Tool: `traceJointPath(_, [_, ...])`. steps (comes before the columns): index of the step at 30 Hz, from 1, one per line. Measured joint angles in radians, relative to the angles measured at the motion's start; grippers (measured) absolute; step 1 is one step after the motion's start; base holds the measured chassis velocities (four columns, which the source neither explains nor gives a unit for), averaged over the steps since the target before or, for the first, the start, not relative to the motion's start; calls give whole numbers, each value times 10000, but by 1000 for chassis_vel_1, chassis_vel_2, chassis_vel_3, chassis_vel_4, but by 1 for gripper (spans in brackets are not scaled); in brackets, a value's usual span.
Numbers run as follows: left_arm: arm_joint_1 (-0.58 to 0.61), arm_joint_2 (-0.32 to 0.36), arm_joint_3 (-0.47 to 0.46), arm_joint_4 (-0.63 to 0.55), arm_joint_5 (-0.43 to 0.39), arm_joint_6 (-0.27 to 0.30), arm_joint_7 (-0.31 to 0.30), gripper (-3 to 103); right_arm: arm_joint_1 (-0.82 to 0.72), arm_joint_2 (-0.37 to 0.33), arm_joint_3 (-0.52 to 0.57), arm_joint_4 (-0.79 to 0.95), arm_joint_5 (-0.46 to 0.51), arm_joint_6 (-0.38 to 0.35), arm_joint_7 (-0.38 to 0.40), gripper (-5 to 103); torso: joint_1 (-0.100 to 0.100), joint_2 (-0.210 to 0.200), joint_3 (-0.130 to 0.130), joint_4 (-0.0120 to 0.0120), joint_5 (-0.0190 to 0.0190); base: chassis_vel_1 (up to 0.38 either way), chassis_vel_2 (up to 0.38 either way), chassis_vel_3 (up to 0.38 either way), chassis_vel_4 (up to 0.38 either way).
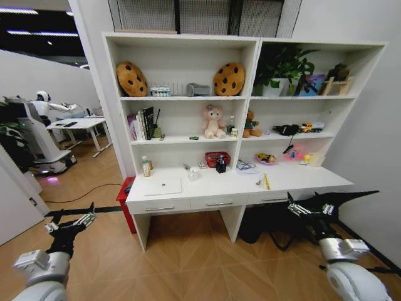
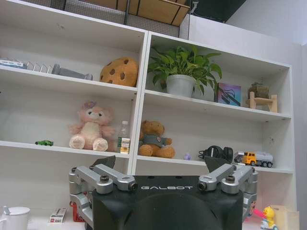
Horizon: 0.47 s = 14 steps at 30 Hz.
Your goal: Organize the objects on the table.
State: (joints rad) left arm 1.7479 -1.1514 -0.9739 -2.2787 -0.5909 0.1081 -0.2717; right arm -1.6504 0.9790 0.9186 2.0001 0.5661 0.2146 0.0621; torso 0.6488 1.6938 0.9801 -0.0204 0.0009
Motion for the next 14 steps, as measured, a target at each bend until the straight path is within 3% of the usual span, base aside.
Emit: traceJointPath(14, [0,0,0,0,0,0,0,100,0,0,0,0,0,0,0,100,0,0,0,0,0,0,0,0,0])
